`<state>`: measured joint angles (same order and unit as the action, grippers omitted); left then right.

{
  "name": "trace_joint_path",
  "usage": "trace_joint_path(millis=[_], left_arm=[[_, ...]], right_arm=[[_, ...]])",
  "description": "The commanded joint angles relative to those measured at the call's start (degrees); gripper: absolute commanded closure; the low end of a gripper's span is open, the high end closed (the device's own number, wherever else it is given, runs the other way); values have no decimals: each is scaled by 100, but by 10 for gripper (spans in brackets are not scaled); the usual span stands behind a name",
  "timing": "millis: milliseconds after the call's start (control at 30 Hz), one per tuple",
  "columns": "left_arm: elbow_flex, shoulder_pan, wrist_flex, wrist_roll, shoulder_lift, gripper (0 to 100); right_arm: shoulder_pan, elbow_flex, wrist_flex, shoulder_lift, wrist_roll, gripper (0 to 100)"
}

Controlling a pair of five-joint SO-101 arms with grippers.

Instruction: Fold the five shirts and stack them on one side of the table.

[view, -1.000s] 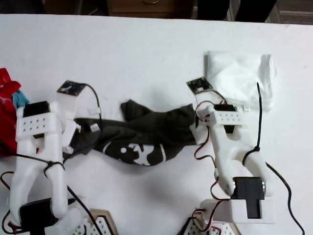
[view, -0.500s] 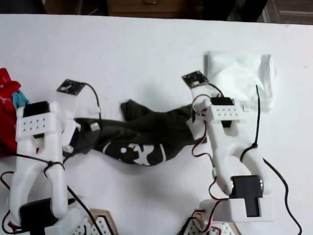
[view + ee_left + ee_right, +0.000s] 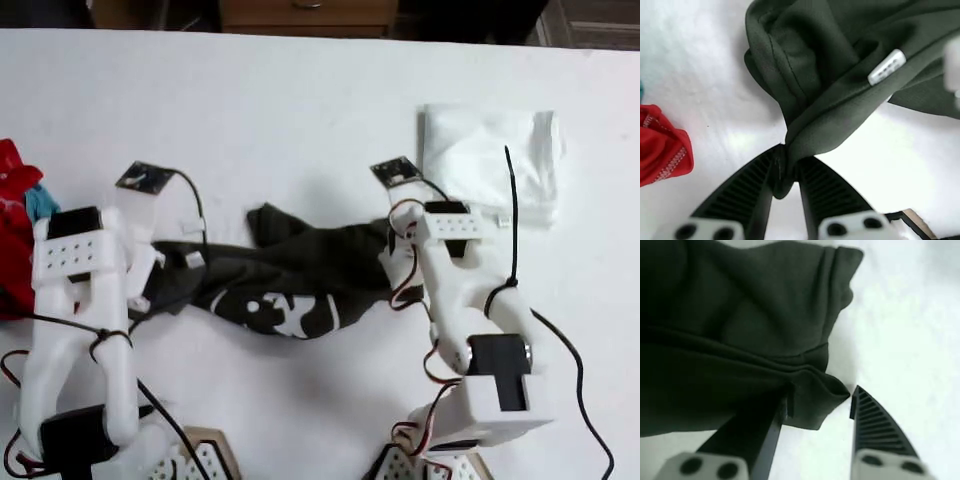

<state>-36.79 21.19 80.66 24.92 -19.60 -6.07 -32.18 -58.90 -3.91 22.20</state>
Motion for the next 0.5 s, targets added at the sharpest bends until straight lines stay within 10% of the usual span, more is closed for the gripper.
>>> trace_joint_path(millis=[0,467], left_arm=[[31,-53,-35,-9,-220,975],[145,-62,-18,-9,-229,975]], right_arm=[[31,158,40,-48,9,822],[75,211,-251,1059,-35,980]])
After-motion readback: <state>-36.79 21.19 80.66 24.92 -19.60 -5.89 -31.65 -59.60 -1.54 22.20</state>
